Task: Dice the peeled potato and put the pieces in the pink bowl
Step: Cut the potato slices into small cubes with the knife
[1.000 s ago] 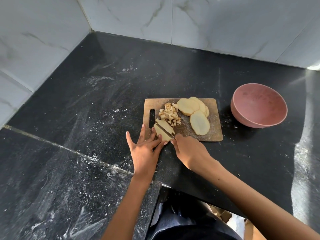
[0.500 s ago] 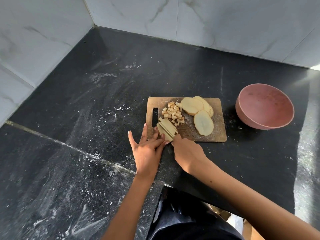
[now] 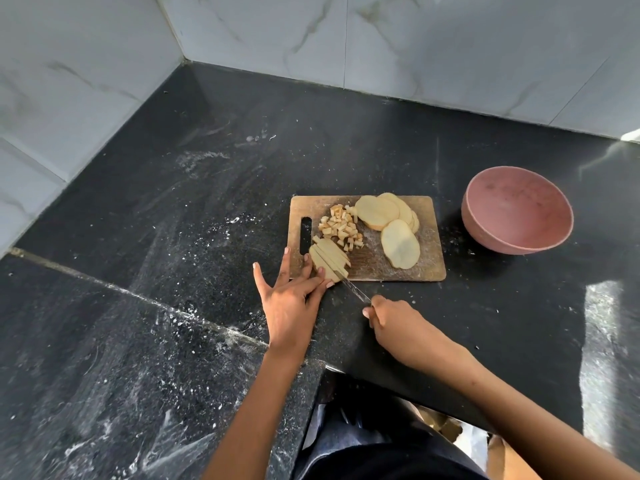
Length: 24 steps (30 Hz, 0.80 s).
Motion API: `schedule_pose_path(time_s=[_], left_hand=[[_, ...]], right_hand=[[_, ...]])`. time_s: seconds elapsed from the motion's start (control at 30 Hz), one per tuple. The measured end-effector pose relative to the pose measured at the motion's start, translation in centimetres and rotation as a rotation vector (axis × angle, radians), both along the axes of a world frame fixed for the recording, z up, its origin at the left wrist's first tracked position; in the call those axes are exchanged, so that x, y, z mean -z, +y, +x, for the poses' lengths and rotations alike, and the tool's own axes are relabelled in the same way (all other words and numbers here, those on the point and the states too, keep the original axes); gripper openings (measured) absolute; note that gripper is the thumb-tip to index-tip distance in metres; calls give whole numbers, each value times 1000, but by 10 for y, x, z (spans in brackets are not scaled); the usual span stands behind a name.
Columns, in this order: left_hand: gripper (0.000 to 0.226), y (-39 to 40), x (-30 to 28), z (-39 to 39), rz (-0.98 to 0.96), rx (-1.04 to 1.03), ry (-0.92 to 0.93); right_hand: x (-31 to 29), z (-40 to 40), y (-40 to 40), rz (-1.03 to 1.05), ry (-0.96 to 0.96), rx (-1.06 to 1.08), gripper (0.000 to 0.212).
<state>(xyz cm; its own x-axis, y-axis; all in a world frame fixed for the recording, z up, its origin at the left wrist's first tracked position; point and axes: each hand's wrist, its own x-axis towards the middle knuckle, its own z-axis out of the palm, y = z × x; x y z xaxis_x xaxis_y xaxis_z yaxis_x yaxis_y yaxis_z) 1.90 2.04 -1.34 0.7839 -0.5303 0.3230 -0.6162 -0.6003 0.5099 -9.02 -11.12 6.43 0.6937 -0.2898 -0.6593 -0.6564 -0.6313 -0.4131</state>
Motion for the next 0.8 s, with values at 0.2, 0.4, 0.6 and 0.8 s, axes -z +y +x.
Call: schedule_pose_path(time_s=[0.2,0.4,0.6,0.8], left_hand=[[14,0,1,0,-18,3,5],[14,2,1,0,-41,5,10],[27,3,-1,2,-54,22,19],[27,1,0,6,-53,25,10]], right_hand=[[-4,-5,6,-154,12,-88,22],[-5,-11,5,-177,-12,-116,21],[-10,-9,2,-223,26,-147,22],[-12,-10,7,-227,39,-139,23]])
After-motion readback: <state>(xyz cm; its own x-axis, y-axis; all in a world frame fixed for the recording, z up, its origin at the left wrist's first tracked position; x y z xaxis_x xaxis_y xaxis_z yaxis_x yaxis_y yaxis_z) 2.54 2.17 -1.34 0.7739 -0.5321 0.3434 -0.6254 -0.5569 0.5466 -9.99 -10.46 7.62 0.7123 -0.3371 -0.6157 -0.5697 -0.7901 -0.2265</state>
